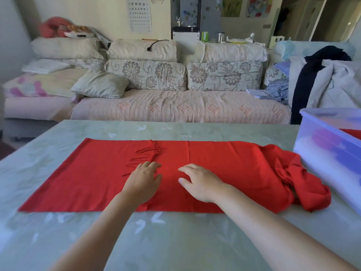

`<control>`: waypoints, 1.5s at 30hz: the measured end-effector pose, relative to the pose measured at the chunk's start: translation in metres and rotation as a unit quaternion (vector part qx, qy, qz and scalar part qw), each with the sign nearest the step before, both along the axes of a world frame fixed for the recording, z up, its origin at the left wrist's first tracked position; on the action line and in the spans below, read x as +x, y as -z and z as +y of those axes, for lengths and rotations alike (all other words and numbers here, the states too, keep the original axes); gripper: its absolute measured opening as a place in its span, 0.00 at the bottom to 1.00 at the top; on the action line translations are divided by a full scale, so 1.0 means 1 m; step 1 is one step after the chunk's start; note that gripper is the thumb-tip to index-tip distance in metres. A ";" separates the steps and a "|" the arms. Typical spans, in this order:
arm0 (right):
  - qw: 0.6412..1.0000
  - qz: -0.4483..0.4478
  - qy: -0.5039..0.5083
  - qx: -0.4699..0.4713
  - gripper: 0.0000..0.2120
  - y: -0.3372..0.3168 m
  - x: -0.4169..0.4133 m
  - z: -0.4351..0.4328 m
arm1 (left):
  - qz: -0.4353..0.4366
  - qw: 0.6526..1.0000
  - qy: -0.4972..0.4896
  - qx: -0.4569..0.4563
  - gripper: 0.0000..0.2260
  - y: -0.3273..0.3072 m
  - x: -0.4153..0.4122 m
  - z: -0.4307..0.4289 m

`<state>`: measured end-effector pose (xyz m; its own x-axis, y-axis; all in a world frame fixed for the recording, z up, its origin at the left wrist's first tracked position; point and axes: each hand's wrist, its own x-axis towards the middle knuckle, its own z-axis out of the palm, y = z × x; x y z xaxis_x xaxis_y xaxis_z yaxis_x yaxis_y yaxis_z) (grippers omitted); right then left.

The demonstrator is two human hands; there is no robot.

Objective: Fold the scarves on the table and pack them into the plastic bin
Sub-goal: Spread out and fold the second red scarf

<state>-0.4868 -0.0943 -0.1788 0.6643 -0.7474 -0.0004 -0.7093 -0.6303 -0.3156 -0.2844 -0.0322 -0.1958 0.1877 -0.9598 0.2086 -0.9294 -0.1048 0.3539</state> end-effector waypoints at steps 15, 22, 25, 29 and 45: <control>0.987 0.055 -0.136 -0.065 0.21 0.007 0.311 -0.017 | 0.021 0.982 -0.190 0.015 0.19 0.009 0.221 0.075; 0.970 0.100 -0.169 -0.146 0.23 0.009 0.420 -0.048 | 0.072 0.964 -0.250 0.059 0.19 0.021 0.273 0.099; 0.953 0.127 -0.196 -0.192 0.24 0.009 0.456 -0.060 | 0.070 0.955 -0.280 0.070 0.17 0.024 0.284 0.104; 0.930 0.169 -0.249 -0.210 0.26 0.015 0.482 -0.076 | 0.078 0.942 -0.314 0.086 0.14 0.021 0.286 0.102; 0.972 0.010 -0.166 -0.169 0.12 -0.035 0.348 -0.140 | 0.170 0.971 -0.167 0.010 0.07 -0.047 0.210 0.056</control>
